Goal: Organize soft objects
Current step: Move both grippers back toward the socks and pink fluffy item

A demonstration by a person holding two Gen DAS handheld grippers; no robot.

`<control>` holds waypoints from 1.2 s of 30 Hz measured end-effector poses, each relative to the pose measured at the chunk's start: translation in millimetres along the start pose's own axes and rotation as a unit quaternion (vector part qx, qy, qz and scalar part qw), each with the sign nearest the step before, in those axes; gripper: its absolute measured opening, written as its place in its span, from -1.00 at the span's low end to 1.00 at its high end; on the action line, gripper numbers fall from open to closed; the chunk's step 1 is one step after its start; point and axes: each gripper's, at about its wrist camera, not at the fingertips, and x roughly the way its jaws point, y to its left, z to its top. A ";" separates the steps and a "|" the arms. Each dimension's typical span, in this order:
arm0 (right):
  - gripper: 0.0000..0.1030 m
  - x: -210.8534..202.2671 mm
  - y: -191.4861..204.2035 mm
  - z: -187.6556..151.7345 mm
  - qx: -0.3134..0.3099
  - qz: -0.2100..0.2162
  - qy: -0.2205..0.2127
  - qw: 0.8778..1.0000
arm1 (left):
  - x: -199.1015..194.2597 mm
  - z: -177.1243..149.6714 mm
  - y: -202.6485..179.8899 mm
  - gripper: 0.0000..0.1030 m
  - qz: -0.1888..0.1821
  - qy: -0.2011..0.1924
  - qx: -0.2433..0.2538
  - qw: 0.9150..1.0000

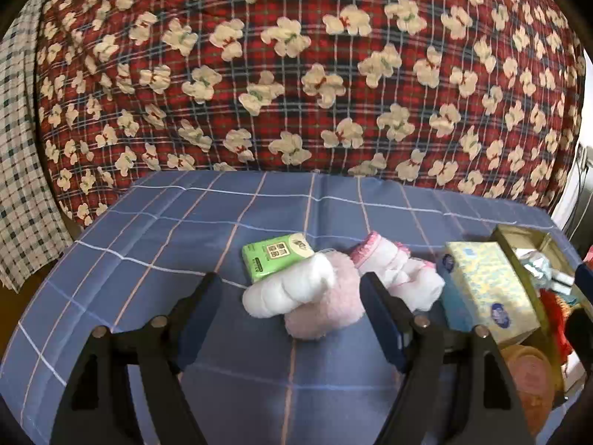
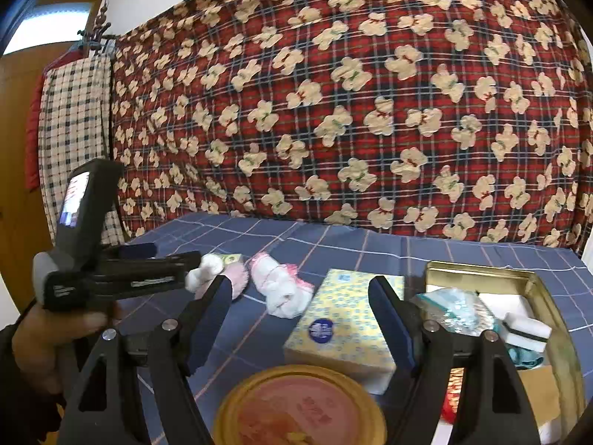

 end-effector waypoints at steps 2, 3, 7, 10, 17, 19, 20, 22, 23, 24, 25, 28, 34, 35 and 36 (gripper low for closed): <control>0.51 4.4 5.2 -1.6 -0.006 0.002 0.005 1.000 | 11.8 -0.5 -1.9 0.50 0.002 0.012 0.005 1.000; 0.51 5.7 7.2 -2.5 -0.008 0.002 0.006 1.000 | 17.4 -0.9 -2.3 0.50 0.005 0.016 0.006 1.000; 0.51 9.8 12.9 -4.5 -0.013 0.004 0.009 1.000 | 36.0 -2.0 -4.3 0.50 0.007 0.040 0.012 0.999; 0.51 13.6 16.6 -5.6 -0.016 0.008 0.012 1.000 | 43.1 -3.7 -6.1 0.41 0.000 0.049 0.016 0.999; 0.51 22.0 32.7 -5.9 -0.029 0.018 0.020 0.999 | 33.8 -7.4 4.0 -0.45 -0.020 0.027 0.005 0.999; 0.51 23.4 36.7 -4.0 -0.029 0.020 0.019 0.999 | 25.9 -9.3 13.4 -0.48 -0.021 0.020 -0.009 1.000; 0.51 24.5 39.7 -2.6 -0.028 0.023 0.019 0.999 | 20.8 -11.4 20.7 -0.48 -0.023 0.017 -0.019 0.999; 0.51 28.3 48.6 1.0 -0.034 0.021 0.021 0.999 | 8.7 -16.7 34.4 -0.48 -0.013 0.001 -0.031 0.999; 0.51 30.3 52.8 2.8 -0.036 0.020 0.021 0.999 | 3.9 -19.1 41.4 -0.48 -0.010 -0.005 -0.037 0.999; 0.51 33.2 57.9 5.2 -0.037 0.021 0.022 0.999 | 1.5 -20.3 47.1 -0.49 -0.011 -0.008 -0.042 0.999; 0.51 37.7 64.4 7.9 -0.041 0.020 0.024 0.999 | -1.7 -22.2 54.5 -0.49 -0.010 -0.011 -0.052 0.999; 0.51 56.6 83.8 13.1 -0.054 0.014 0.042 0.998 | -6.9 -27.2 70.1 -0.49 -0.002 -0.021 -0.071 0.997; 0.52 108.2 116.2 11.5 -0.073 -0.010 0.096 0.993 | -8.7 -33.4 85.3 -0.49 0.007 -0.030 -0.091 0.995; 0.52 117.3 118.4 10.3 -0.073 -0.015 0.105 0.992 | -9.7 -34.2 88.3 -0.49 0.007 -0.033 -0.097 0.995; 0.52 122.1 118.8 9.1 -0.070 -0.017 0.109 0.991 | -10.1 -34.1 89.9 -0.49 0.009 -0.034 -0.100 0.994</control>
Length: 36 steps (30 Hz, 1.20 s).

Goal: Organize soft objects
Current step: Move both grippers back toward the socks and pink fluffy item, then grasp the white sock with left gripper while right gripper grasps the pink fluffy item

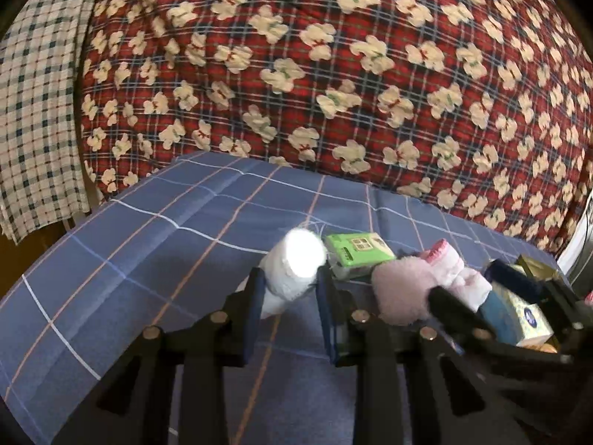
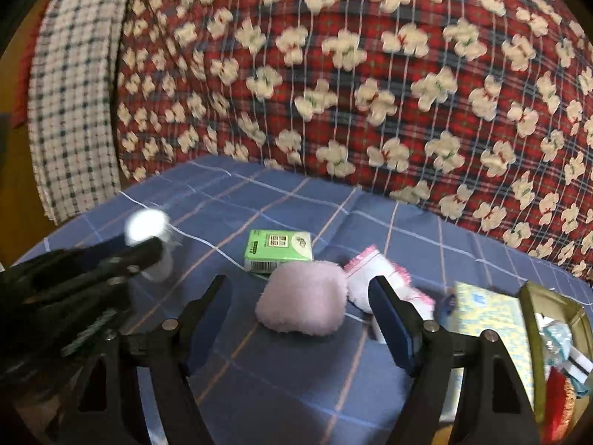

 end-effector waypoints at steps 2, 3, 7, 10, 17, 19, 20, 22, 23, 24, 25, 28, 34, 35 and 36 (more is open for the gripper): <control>0.51 13.1 3.9 2.2 0.000 -0.009 0.012 1.000 | 0.3 0.4 2.9 -0.49 0.002 -0.001 -0.005 1.000; 0.50 18.5 5.5 3.6 0.000 -0.015 0.017 1.000 | 0.9 0.5 3.9 -0.49 0.002 0.000 -0.008 1.000; 0.50 35.0 16.6 5.3 -0.006 -0.026 0.040 0.999 | 4.1 1.3 7.6 -0.49 -0.002 0.003 -0.018 1.000; 0.50 48.1 15.4 7.0 -0.003 -0.030 0.059 0.998 | 5.1 0.8 7.0 -0.49 0.000 0.007 -0.018 1.000; 0.11 73.2 16.9 8.5 -0.009 -0.017 0.112 0.993 | 6.6 0.6 7.5 -0.49 0.017 0.011 -0.021 1.000; -0.10 81.3 12.5 6.0 0.003 -0.006 0.133 0.991 | 6.7 0.7 7.1 -0.49 0.020 0.011 -0.020 1.000; -0.21 83.5 8.2 5.1 0.014 -0.001 0.139 0.990 | 6.9 0.9 7.1 -0.49 0.022 0.011 -0.019 1.000; -0.34 79.6 8.9 5.2 0.016 0.005 0.131 0.991 | 8.4 0.8 7.6 -0.49 0.022 0.016 -0.020 0.999; -0.40 76.4 11.4 5.6 0.010 0.004 0.124 0.992 | 9.4 0.8 8.2 -0.49 0.022 0.018 -0.021 0.999; -0.46 73.7 14.2 5.8 0.005 0.004 0.117 0.993 | 10.6 0.8 9.4 -0.49 0.022 0.021 -0.024 0.999; -0.49 70.4 15.8 6.1 0.001 0.004 0.109 0.994 | 10.5 0.7 9.9 -0.49 0.022 0.021 -0.025 0.999; -0.67 61.7 17.2 8.4 -0.003 0.006 0.083 0.997 | 6.4 0.2 8.1 -0.49 0.032 0.010 -0.021 0.999; -0.77 43.6 15.0 10.5 0.001 0.015 0.032 0.999 | -0.3 0.0 3.9 -0.49 0.054 -0.010 -0.011 0.998; -0.83 41.0 13.5 10.5 0.006 0.018 0.026 0.999 | -1.8 0.2 4.5 -0.49 0.055 -0.013 -0.012 0.998; -0.83 39.4 12.0 10.2 0.009 0.022 0.022 0.999 | -2.2 0.5 4.2 -0.49 0.058 -0.014 -0.011 0.998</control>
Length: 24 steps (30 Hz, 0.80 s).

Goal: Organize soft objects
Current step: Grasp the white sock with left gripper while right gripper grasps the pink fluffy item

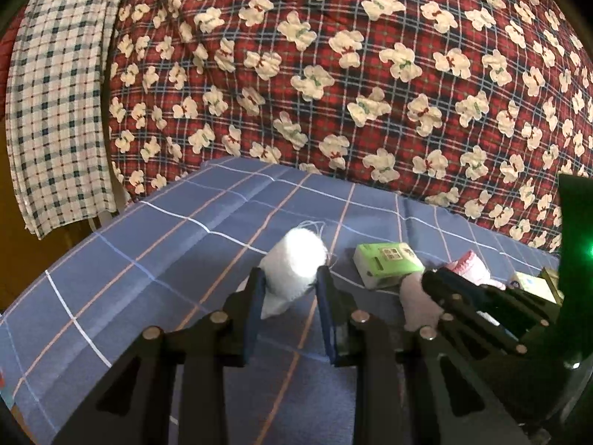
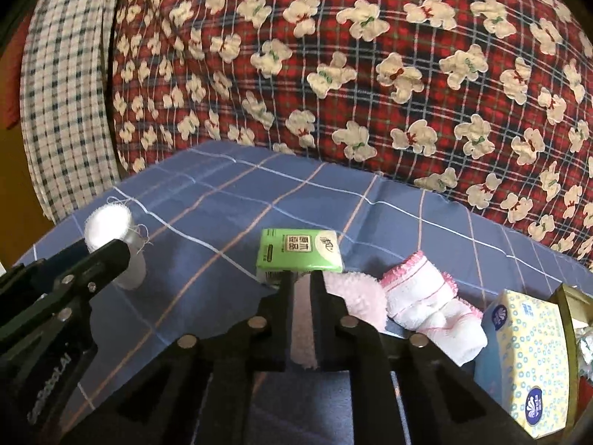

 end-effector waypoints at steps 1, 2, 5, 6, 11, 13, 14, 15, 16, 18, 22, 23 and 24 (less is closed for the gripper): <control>-0.83 -2.6 -1.6 -0.3 0.005 0.004 -0.006 1.000 | -0.2 0.1 -0.1 -0.49 0.003 -0.001 0.000 1.000; -0.83 -4.3 -2.7 -1.0 0.008 0.006 -0.008 1.000 | -0.3 0.3 -0.2 -0.49 0.004 -0.001 0.000 1.000; -0.83 -11.6 -4.8 -2.7 0.015 0.014 -0.023 1.000 | -1.0 0.4 -0.2 -0.49 0.005 -0.003 0.000 1.000; -0.83 -13.7 -4.9 -3.6 0.016 0.016 -0.026 0.999 | -2.3 0.5 -0.1 -0.49 0.006 -0.007 0.000 1.000; -0.83 -21.3 -3.9 -4.8 0.016 0.015 -0.044 0.999 | -5.2 1.0 0.2 -0.49 0.003 -0.013 0.001 1.000; -0.83 -24.9 -4.3 -5.4 0.016 0.017 -0.052 0.998 | -5.6 1.3 1.0 -0.49 0.000 -0.014 -0.003 1.000; -0.83 -25.4 -4.8 -5.6 0.017 0.016 -0.051 0.998 | -5.6 1.4 1.3 -0.49 -0.001 -0.014 -0.005 1.000; -0.83 -23.3 -4.7 -5.3 0.017 0.016 -0.044 0.999 | -5.3 1.6 1.5 -0.49 -0.003 -0.014 -0.006 1.000; -0.83 -20.5 -5.1 -4.8 0.018 0.013 -0.037 0.999 | -5.0 1.5 1.5 -0.49 -0.004 -0.013 -0.006 1.000; -0.50 -14.2 -6.8 -4.4 0.023 0.005 -0.021 1.000 | -4.8 1.2 1.6 -0.49 -0.004 -0.014 -0.006 1.000; 0.90 7.7 -5.7 -3.9 0.020 -0.002 0.037 0.999 | -4.5 1.2 1.8 -0.49 -0.004 -0.012 -0.007 1.000; 0.90 11.3 -3.6 -3.9 0.014 -0.009 0.047 0.999 | -4.3 1.3 1.7 -0.49 -0.005 -0.010 -0.006 1.000; 0.90 18.3 2.0 -4.0 0.000 -0.021 0.066 0.998 | -3.8 1.6 1.2 -0.49 -0.006 -0.009 -0.006 1.000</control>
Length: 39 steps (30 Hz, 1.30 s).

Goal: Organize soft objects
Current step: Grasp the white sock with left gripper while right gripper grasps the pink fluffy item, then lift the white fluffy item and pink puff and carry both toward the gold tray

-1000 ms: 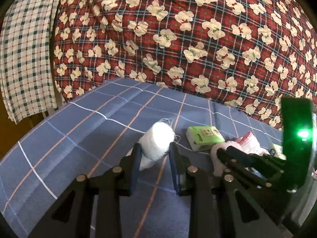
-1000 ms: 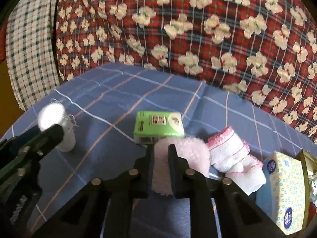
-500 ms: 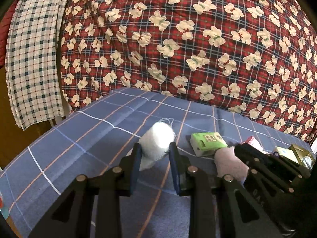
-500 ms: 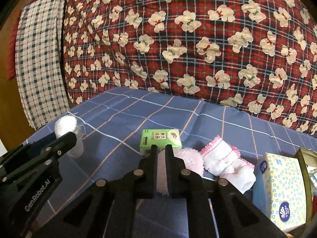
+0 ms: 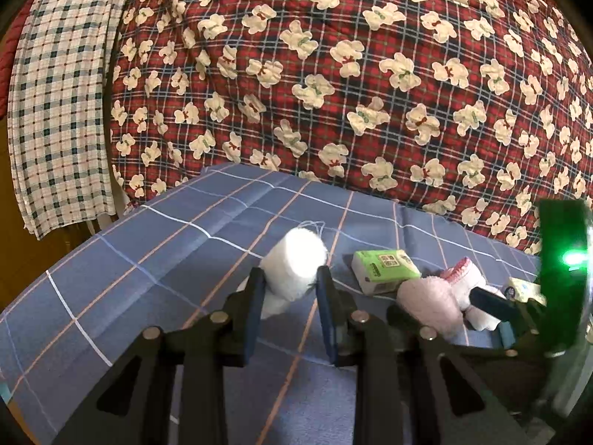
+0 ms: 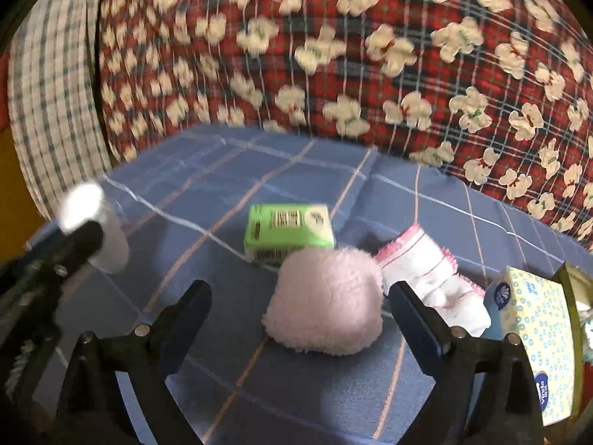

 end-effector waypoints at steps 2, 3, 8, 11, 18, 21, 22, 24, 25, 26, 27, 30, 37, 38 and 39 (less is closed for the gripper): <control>0.90 6.0 5.2 -0.8 -0.016 -0.008 0.018 1.000 | -0.1 0.4 -0.2 -0.49 -0.002 -0.001 -0.001 1.000; 0.80 9.2 5.9 -1.3 -0.021 -0.010 0.027 0.999 | 0.0 0.5 -0.6 -0.49 -0.003 -0.001 -0.001 1.000; 0.04 23.5 -6.8 -2.0 0.006 0.005 0.060 0.998 | 1.0 0.7 -2.0 -0.49 -0.002 0.000 0.005 1.000; -0.64 16.9 -6.0 -2.4 0.007 0.002 0.044 0.999 | 0.9 0.6 -2.5 -0.49 -0.001 -0.001 0.006 1.000; -0.68 -15.3 -12.4 -3.7 0.026 0.027 -0.042 0.998 | 0.1 0.4 -3.3 -0.49 -0.002 -0.007 0.005 1.000; -0.68 -30.6 -7.8 -6.6 0.016 0.035 -0.078 0.996 | -4.4 0.2 -0.5 -0.49 -0.003 -0.016 0.003 1.000; -0.68 -35.2 -6.3 -8.5 0.014 0.038 -0.088 0.995 | -4.8 0.6 -0.9 -0.49 -0.003 -0.018 0.002 1.000; -0.68 -43.7 -5.0 -11.4 0.013 0.045 -0.106 0.993 | -7.1 -0.2 1.2 -0.49 -0.007 -0.023 0.002 1.000; -0.68 -46.4 -4.7 -12.4 0.013 0.044 -0.110 0.993 | -7.9 0.1 1.0 -0.49 -0.009 -0.026 0.002 1.000; -0.68 -50.4 -4.5 -14.1 0.012 0.044 -0.117 0.992 | -9.6 -0.8 1.9 -0.49 -0.009 -0.029 0.002 1.000; -0.68 -54.1 -4.4 -15.8 0.011 0.045 -0.126 0.991 | -11.0 -1.0 1.9 -0.49 -0.010 -0.033 0.002 0.999; -0.68 -62.4 -4.4 -19.7 0.008 0.044 -0.146 0.988 | -16.0 -2.1 0.2 -0.49 -0.009 -0.046 0.008 0.999; -0.68 -80.7 -10.6 -28.8 0.013 0.046 -0.190 0.981 | -31.7 -6.4 -15.1 -0.49 0.008 -0.090 0.048 0.995; -0.68 -82.7 -11.5 -30.0 0.014 0.047 -0.193 0.980 | -33.0 -7.1 -17.2 -0.49 0.009 -0.092 0.052 0.994; -0.68 -84.6 -12.6 -31.5 0.015 0.047 -0.196 0.979 | -33.9 -7.6 -19.0 -0.49 0.007 -0.093 0.055 0.994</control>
